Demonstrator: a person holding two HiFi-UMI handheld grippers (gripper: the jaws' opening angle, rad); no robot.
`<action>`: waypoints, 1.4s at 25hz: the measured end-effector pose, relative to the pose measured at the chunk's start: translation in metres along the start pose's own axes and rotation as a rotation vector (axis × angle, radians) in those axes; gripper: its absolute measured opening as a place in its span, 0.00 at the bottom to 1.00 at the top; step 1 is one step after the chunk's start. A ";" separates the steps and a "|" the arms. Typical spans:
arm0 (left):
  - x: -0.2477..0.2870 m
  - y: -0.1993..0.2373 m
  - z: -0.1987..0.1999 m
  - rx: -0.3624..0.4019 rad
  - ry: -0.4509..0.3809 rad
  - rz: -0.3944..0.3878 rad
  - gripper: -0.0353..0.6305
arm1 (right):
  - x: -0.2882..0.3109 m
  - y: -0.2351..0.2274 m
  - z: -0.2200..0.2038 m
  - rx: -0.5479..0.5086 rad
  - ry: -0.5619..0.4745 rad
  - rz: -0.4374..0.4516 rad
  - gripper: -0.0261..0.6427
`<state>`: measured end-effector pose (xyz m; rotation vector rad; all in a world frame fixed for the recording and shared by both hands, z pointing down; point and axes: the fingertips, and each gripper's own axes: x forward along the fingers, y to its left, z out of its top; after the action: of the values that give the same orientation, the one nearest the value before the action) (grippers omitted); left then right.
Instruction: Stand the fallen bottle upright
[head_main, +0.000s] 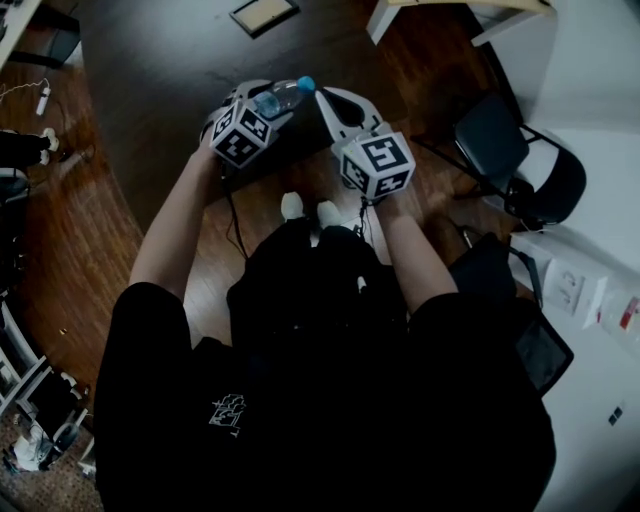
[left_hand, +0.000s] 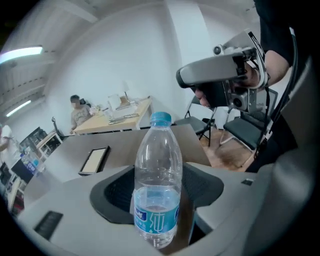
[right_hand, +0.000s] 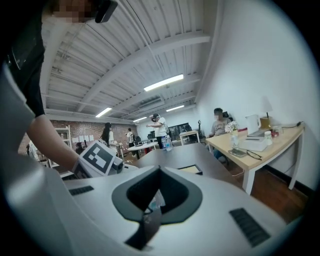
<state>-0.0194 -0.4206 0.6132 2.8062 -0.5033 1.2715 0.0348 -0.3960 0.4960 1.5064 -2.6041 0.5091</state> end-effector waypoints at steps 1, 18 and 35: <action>-0.003 0.002 0.004 -0.035 -0.034 0.030 0.49 | 0.000 0.002 0.002 0.002 -0.003 0.008 0.05; -0.065 0.038 0.002 -0.464 -0.591 0.640 0.49 | 0.003 0.032 -0.014 -0.007 0.017 0.111 0.05; -0.074 0.050 -0.034 -0.571 -0.635 0.839 0.51 | -0.004 0.033 -0.020 -0.034 0.029 0.136 0.05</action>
<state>-0.1051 -0.4423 0.5757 2.4435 -1.8400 0.0874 0.0072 -0.3707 0.5057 1.3078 -2.6912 0.4923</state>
